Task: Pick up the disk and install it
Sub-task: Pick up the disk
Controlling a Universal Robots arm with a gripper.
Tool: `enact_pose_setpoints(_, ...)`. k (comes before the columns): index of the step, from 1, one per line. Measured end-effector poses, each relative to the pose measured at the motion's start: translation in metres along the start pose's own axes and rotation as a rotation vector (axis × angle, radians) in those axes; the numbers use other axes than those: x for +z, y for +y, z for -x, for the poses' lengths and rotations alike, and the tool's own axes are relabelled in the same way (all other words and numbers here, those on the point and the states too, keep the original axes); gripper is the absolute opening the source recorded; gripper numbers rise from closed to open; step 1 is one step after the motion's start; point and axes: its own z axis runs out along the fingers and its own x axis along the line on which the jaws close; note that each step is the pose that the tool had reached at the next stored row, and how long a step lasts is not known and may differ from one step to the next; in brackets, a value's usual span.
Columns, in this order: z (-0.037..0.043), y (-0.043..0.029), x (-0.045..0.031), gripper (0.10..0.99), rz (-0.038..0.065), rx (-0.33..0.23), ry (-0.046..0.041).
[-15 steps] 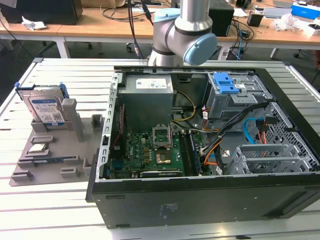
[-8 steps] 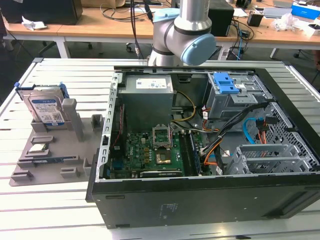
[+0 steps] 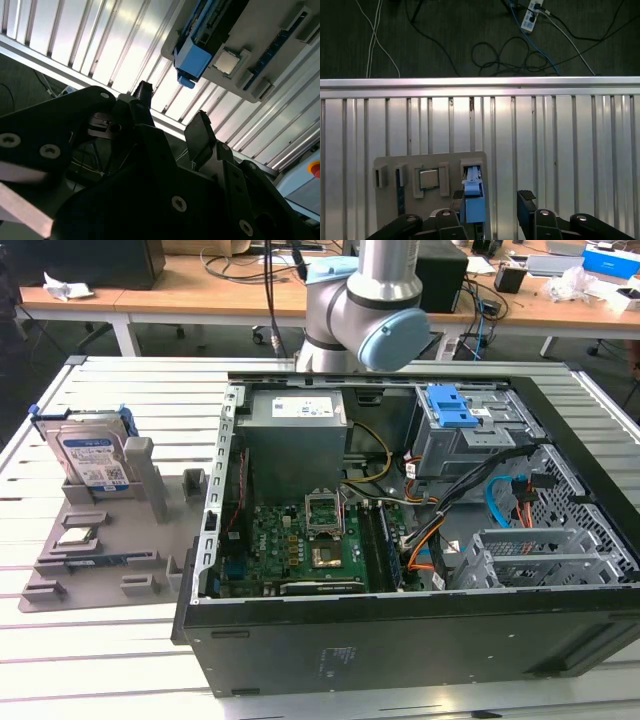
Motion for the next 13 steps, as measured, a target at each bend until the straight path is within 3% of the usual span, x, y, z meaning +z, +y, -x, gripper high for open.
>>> enact_pose_setpoints(6, 0.0103, -0.0004, 0.0002, 0.541, 0.0, -0.001, 0.0)
enact_pose_setpoints(13, 0.0282, -0.0011, 0.0006, 0.541, 0.0, -0.002, 0.0)
